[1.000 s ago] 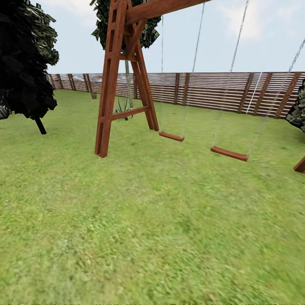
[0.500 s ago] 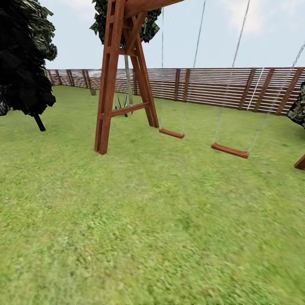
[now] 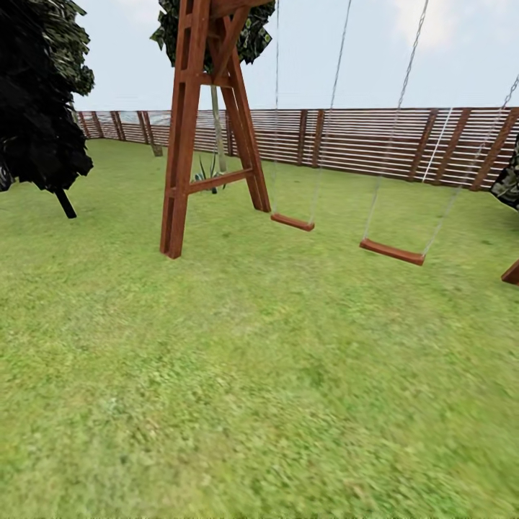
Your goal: Take the three Easter eggs out of the wicker basket on the lawn in the garden, then place them on the lawn next to a single tree (choose any tree) so that all three eggs are next to the same tree and none are left in the basket.
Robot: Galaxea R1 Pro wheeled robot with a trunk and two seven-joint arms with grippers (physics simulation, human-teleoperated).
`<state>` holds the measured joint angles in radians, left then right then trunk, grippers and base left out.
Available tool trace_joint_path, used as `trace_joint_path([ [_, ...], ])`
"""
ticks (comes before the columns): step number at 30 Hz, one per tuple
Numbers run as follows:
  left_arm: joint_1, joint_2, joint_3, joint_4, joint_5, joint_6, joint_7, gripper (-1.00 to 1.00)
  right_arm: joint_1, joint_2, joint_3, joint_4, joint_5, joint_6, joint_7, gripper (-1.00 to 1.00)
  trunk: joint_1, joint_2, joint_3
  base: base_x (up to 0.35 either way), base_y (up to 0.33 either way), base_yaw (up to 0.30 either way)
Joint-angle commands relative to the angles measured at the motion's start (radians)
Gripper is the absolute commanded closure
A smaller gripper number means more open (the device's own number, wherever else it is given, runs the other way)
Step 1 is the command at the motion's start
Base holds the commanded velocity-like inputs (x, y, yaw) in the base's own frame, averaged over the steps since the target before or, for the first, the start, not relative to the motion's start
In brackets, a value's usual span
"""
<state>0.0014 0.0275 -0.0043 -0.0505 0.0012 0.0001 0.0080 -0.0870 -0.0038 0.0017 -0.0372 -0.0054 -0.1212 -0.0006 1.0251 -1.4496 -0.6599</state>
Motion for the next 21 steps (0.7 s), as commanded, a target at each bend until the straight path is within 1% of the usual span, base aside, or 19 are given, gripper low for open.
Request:
trace_joint_path([
  [1,0.000,0.000,0.000,-0.002,0.000,0.000,0.002,-1.00,0.000,-0.001,0.001,0.001,0.001,-0.003,0.000,-1.00,0.000,0.000,-0.001,0.000,0.000,0.000],
  [5,0.000,0.000,0.005,-0.003,0.000,0.000,0.002,-1.00,0.000,-0.003,0.004,0.001,0.018,-0.004,0.001,-1.00,0.000,0.000,-0.002,0.000,0.000,0.000],
  [9,0.000,-0.001,0.006,-0.002,0.000,0.001,0.003,-1.00,0.000,-0.009,0.003,-0.001,0.073,-0.007,0.001,-1.00,0.000,0.000,-0.002,0.000,0.000,0.000],
  [10,0.000,-0.001,0.006,-0.002,0.001,0.001,0.003,-1.00,0.000,-0.009,0.000,-0.003,0.081,-0.012,0.000,-1.00,0.000,0.000,-0.002,0.000,0.000,0.000],
  [13,0.000,-0.003,0.006,-0.004,0.002,0.000,0.003,-1.00,0.000,-0.011,-0.004,-0.005,0.090,-0.026,-0.001,-1.00,0.000,0.000,-0.002,0.000,0.000,0.000],
  [15,0.000,-0.008,0.006,-0.006,0.002,-0.010,0.002,-1.00,0.000,-0.009,-0.001,-0.003,0.098,-0.032,-0.001,-1.00,0.000,0.000,-0.003,0.000,0.000,0.042],
  [21,0.000,-0.014,0.004,-0.008,0.002,-0.022,0.001,-1.00,0.000,-0.007,0.000,0.000,0.103,-0.074,-0.001,-1.00,0.000,0.000,-0.007,0.000,0.000,0.200],
])
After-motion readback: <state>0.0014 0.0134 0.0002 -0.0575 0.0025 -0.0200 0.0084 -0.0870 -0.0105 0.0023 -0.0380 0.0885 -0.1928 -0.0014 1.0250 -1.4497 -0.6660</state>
